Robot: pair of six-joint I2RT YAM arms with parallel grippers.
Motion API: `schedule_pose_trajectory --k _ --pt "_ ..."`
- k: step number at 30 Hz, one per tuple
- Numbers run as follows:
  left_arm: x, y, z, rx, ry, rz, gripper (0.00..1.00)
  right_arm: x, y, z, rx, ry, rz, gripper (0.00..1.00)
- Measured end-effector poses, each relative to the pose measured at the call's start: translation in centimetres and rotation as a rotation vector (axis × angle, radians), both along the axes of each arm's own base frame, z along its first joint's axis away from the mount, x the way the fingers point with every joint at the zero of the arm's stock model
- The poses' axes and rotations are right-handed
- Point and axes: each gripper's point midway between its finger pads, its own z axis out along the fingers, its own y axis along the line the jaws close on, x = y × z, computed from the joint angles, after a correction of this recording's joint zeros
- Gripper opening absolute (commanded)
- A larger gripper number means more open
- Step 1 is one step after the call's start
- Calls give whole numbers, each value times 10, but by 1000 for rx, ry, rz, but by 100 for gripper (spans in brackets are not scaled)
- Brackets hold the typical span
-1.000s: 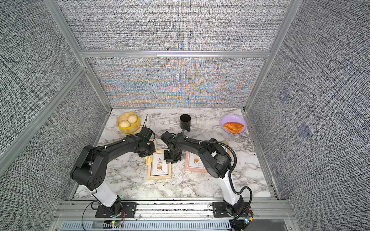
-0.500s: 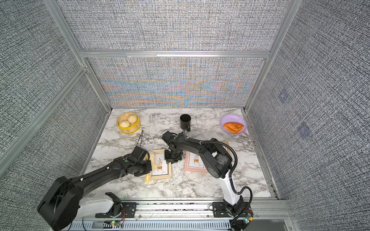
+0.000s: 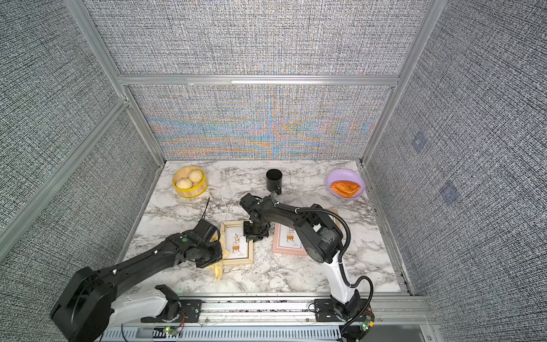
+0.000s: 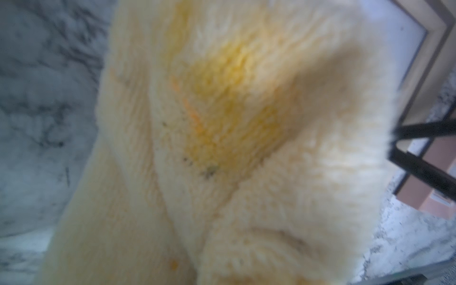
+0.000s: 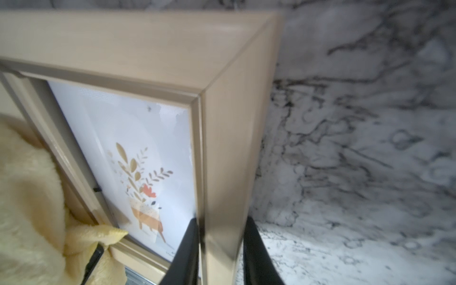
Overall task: Wipe the picture frame with a cloth
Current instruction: Wipe the dirt from the picture frame.
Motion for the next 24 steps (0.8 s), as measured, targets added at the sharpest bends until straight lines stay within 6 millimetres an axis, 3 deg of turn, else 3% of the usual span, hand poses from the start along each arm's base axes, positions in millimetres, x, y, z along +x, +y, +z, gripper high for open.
schedule_pose_trajectory --k 2,7,13,18,24 --pt "9 -3 -1 32 7 -20 0 0 0 0 1 2 0 3" --pt "4 -2 -2 34 -17 -46 0 0 0 -1 3 3 2 3" --pt "-27 1 -2 -37 -17 -58 0 -1 0 -1 9 0 2 2" --pt "-40 1 -2 -66 -21 -45 0 -1 0 -1 10 -2 17 3" --pt "-37 -19 -2 -72 -1 -73 0 -1 0 -1 7 2 20 3"
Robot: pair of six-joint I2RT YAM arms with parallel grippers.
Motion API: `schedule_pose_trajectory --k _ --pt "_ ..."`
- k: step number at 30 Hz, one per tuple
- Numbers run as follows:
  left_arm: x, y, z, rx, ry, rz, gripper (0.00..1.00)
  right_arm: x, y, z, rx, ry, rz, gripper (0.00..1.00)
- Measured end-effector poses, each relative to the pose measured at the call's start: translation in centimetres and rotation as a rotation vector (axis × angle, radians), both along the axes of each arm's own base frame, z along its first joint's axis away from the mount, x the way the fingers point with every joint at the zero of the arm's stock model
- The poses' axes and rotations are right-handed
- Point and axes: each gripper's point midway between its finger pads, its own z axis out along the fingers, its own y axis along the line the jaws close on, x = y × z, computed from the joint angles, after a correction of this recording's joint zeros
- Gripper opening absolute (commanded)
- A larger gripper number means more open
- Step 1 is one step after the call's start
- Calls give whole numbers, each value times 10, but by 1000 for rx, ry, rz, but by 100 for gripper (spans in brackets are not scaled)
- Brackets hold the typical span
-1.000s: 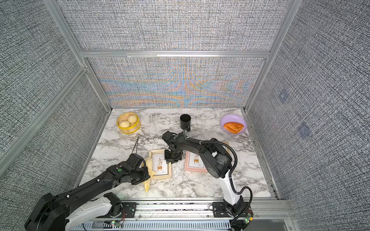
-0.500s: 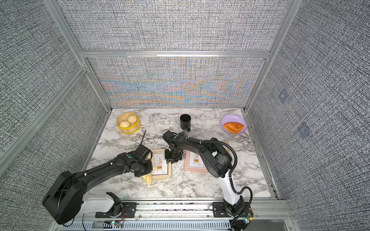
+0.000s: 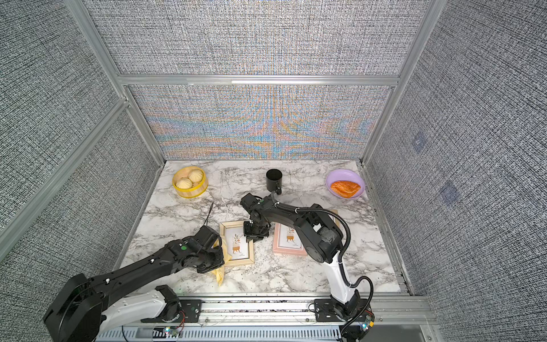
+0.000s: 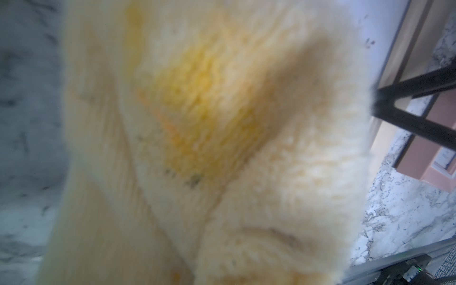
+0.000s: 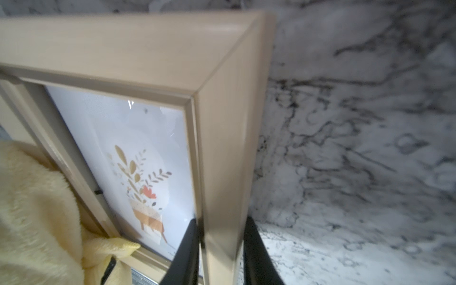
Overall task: Wipe the picture frame with a cloth
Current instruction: Wipe the dirt from the picture frame.
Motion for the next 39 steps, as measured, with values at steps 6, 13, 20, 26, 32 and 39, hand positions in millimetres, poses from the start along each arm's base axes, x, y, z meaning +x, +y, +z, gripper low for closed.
schedule_pose_trajectory --k 6,13,20,26,32,39 --pt "2 -43 -1 -38 5 -84 0 0 0 0 -3 2 2 2" --pt "2 -56 1 -69 10 -109 0 0 0 0 -7 7 3 3" --pt "1 -47 -5 -66 2 -92 0 0 0 0 -9 8 4 2" --pt "10 -26 -6 -41 66 -44 0 0 -1 0 -8 7 5 3" --pt "10 -22 -8 -22 128 -61 0 0 -1 1 -5 4 6 2" --pt "19 -59 -4 -61 151 -145 0 0 0 1 -5 4 9 3"
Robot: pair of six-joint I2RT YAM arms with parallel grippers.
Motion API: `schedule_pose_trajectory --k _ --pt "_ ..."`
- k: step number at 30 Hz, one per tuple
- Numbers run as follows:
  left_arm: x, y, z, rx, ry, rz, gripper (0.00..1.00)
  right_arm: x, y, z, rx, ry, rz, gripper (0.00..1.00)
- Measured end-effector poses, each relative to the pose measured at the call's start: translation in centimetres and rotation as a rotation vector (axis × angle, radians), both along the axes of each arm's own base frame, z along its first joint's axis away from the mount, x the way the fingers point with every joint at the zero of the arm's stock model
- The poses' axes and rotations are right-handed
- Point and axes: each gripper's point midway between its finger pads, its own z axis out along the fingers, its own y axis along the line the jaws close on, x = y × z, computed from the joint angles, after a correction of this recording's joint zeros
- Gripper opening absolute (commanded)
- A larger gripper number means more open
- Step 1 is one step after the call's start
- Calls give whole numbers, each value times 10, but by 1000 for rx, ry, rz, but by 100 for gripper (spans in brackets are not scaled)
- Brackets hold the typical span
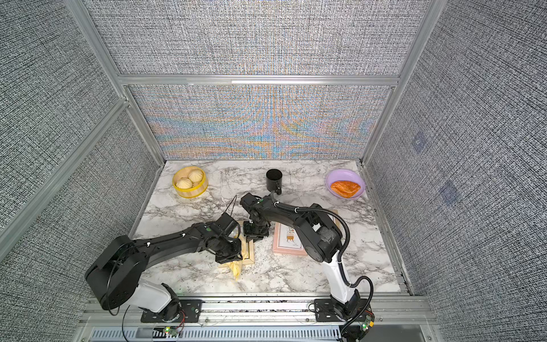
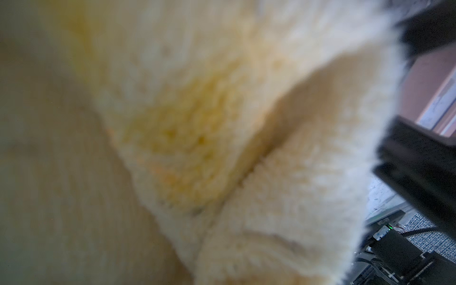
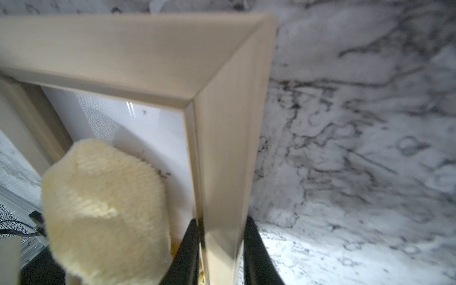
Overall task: Wipe the picture frame with a cloth
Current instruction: Wipe the dirt from the picture frame.
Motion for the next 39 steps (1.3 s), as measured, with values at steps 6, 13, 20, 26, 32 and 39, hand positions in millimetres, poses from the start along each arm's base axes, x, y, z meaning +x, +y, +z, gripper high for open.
schedule_pose_trajectory --k 6,13,20,26,32,39 --pt "31 23 -3 110 -46 28 0 0 0 0 -3 6 -3 3" --pt "75 59 -1 230 -112 63 0 1 0 0 3 18 -9 2" --pt "93 36 -3 207 -137 2 0 1 -1 0 9 24 -11 2" --pt "81 6 -5 143 -145 -50 0 1 -2 0 15 28 -11 3" --pt "65 31 2 162 -141 -23 0 1 -2 0 19 31 -14 3" --pt "89 76 47 224 -240 72 0 2 -2 3 21 34 -16 5"
